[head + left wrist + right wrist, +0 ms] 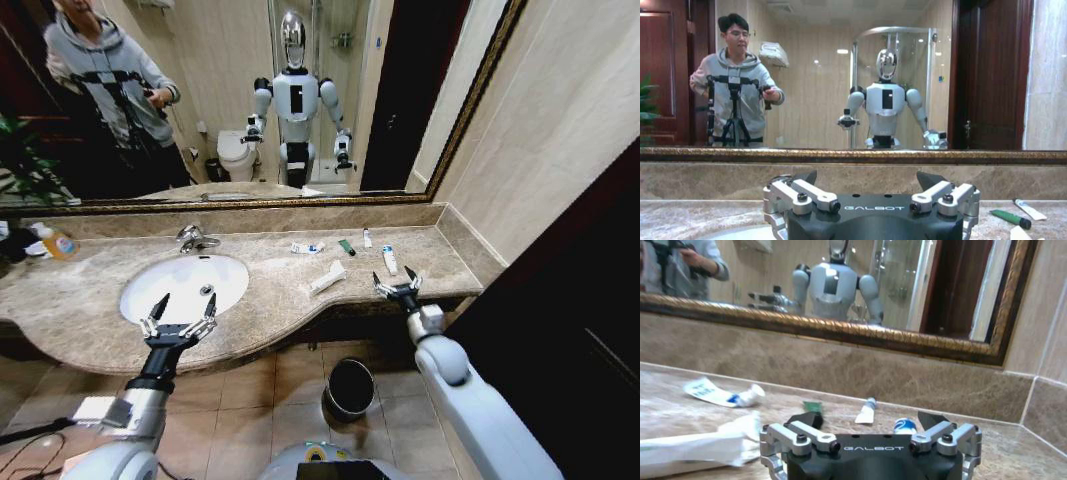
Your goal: Pick up the trash from the sink and place it in the trash bin.
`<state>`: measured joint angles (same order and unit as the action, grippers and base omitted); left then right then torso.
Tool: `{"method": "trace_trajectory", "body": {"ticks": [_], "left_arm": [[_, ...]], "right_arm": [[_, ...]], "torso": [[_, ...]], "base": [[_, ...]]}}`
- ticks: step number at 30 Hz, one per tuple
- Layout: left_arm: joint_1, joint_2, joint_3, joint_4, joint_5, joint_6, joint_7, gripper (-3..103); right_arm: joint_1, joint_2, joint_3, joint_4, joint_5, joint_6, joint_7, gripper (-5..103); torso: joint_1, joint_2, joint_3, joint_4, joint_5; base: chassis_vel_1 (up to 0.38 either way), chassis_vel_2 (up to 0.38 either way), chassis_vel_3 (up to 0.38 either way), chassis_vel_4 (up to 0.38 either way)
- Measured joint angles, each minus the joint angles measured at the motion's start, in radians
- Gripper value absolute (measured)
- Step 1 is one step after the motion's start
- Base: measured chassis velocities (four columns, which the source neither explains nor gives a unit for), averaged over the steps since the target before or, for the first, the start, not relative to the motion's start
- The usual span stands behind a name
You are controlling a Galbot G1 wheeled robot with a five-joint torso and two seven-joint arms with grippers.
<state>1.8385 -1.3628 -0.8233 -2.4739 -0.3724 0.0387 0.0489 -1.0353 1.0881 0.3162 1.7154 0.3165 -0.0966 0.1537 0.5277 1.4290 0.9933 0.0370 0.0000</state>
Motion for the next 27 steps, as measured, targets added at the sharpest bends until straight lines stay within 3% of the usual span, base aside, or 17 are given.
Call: {"method": "trace_trajectory", "body": {"ticks": [6, 18, 27], "left_arm": [[0.000, 0.000, 0.000, 0.000, 0.000, 0.000, 0.000, 100], [0.000, 0.000, 0.000, 0.000, 0.000, 0.000, 0.000, 100], [0.000, 0.000, 0.000, 0.000, 0.000, 0.000, 0.000, 100]], "right_arm": [[0.126, 0.025, -0.031, -0.194, -0.005, 0.022, -0.012, 100], [0.185, 0.037, -0.022, -0.310, 0.006, 0.015, -0.018, 101], [0.175, 0.028, -0.008, -0.292, 0.042, -0.002, -0.028, 74]], "torso": [[0.000, 0.000, 0.000, -0.0002, 0.0002], [0.000, 0.000, 0.000, -0.0002, 0.0001], [0.000, 0.000, 0.000, -0.0002, 0.0000]], "base": [[0.000, 0.000, 0.000, 0.000], [0.000, 0.000, 0.000, 0.000], [0.000, 0.000, 0.000, 0.000]]}}
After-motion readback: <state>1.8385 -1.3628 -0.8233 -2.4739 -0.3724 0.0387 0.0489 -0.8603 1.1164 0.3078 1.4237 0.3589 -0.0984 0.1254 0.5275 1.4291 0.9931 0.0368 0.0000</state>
